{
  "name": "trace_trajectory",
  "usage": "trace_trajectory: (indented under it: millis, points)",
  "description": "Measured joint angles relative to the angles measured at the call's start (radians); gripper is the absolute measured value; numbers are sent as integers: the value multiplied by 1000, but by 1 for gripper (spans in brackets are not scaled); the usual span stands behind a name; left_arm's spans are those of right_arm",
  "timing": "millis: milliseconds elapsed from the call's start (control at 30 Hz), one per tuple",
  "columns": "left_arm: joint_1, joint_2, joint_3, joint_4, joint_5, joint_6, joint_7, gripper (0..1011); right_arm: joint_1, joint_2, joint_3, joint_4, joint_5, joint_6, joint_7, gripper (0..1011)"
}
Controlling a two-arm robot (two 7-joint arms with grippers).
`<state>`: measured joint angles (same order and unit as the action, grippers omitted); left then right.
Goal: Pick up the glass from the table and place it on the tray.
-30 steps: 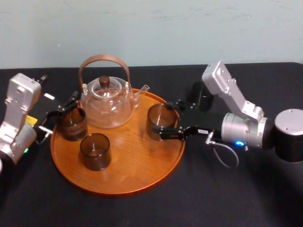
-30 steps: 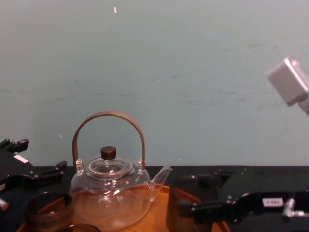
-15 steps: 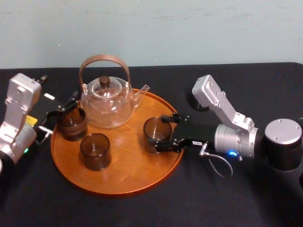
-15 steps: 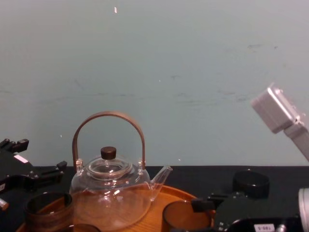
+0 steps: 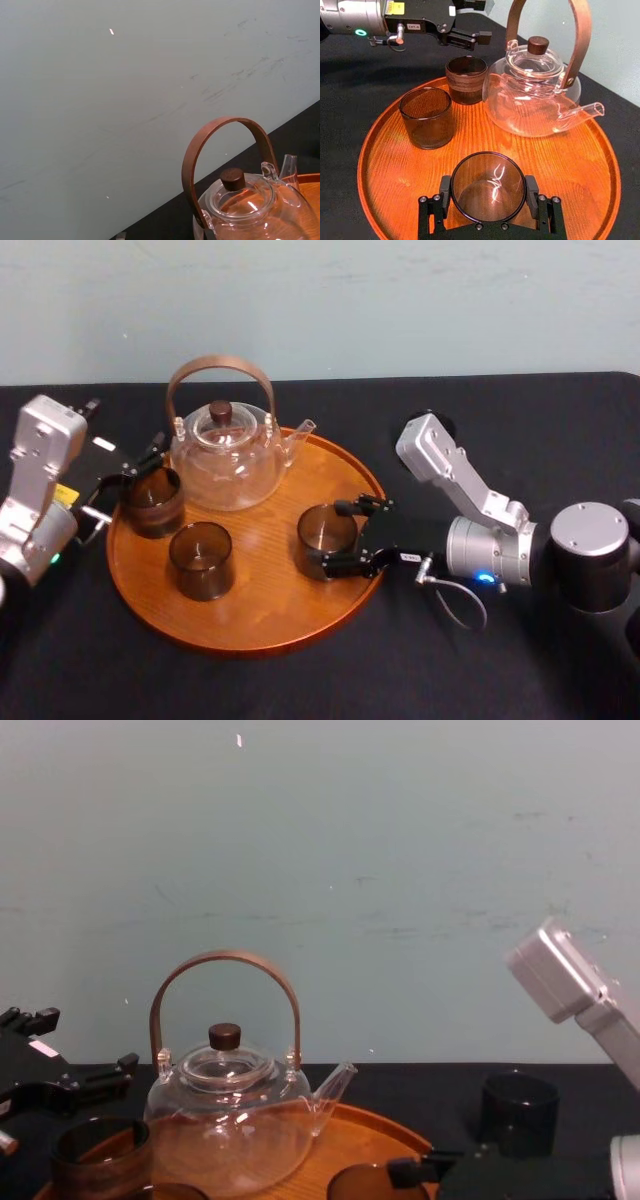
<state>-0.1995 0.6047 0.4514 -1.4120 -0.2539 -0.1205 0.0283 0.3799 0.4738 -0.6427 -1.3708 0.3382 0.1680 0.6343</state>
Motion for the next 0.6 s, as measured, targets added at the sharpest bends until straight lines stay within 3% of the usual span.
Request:
trace_trajectory:
  millis: [600]
  points:
    - [0,0,0,0,0,0,0,1001,-5,3,-2,-7,-4,3,-3,916]
